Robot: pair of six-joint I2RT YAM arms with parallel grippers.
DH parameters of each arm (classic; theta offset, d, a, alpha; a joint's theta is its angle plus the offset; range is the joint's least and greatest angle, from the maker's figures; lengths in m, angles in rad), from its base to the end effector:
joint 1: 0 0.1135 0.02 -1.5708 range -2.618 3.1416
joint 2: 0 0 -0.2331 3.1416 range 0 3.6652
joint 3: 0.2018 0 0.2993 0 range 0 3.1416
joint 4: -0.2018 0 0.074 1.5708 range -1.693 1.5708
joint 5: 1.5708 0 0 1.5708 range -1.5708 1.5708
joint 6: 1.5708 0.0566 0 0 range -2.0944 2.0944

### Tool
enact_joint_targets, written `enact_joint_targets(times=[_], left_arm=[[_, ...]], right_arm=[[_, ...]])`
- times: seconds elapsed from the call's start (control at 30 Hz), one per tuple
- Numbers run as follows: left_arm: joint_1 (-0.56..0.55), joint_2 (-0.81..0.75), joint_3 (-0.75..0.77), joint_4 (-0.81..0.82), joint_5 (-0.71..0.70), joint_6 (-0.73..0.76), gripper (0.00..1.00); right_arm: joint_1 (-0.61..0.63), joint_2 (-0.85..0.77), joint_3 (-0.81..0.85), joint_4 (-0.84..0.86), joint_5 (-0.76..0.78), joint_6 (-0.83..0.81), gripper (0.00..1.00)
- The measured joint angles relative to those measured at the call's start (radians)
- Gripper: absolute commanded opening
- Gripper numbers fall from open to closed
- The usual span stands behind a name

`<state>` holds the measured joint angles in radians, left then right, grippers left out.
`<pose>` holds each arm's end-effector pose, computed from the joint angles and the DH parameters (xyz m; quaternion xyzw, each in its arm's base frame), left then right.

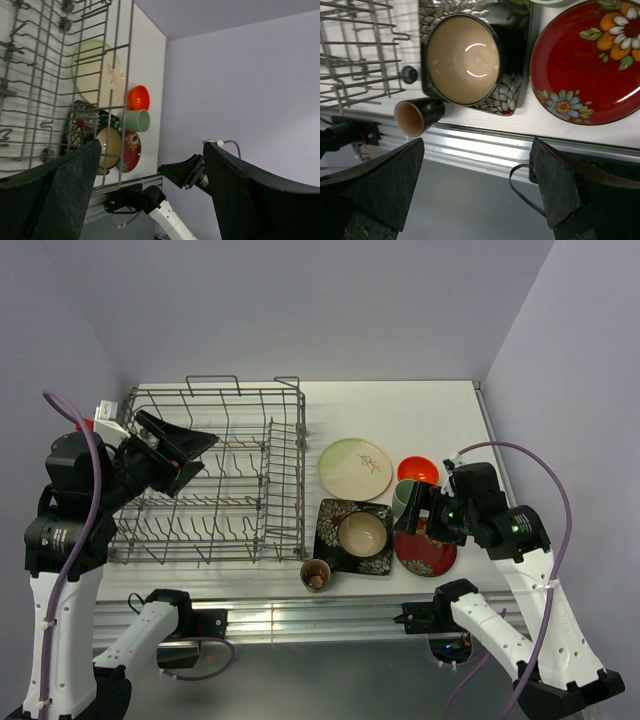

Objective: Load the mixed dishes into the dish rack

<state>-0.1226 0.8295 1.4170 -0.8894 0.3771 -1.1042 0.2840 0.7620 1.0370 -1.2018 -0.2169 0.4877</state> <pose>0.1903 -0.0444 0.4602 -0.2749 0.7501 -0.4586 0.3892 0.1837 0.0663 0.3084 0.0618 0.9416 0.2135 0.2528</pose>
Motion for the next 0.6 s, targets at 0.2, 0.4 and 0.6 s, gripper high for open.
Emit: enact_joint_targets(times=[0.2,0.4,0.6], left_arm=[[0.0,-0.003,0.001,-0.111,-0.055,0.074,0.78],[0.0,0.0,0.018,-0.192,-0.087,0.138,0.77],[0.0,-0.017,0.023,-0.212,-0.089,0.153,0.72]], right_arm=[[0.016,0.048,-0.114,0.071,0.016,0.019,0.86],[0.079,0.158,-0.168,0.165,0.05,0.09,0.8],[0.156,0.275,-0.191,0.271,0.099,0.153,0.74]])
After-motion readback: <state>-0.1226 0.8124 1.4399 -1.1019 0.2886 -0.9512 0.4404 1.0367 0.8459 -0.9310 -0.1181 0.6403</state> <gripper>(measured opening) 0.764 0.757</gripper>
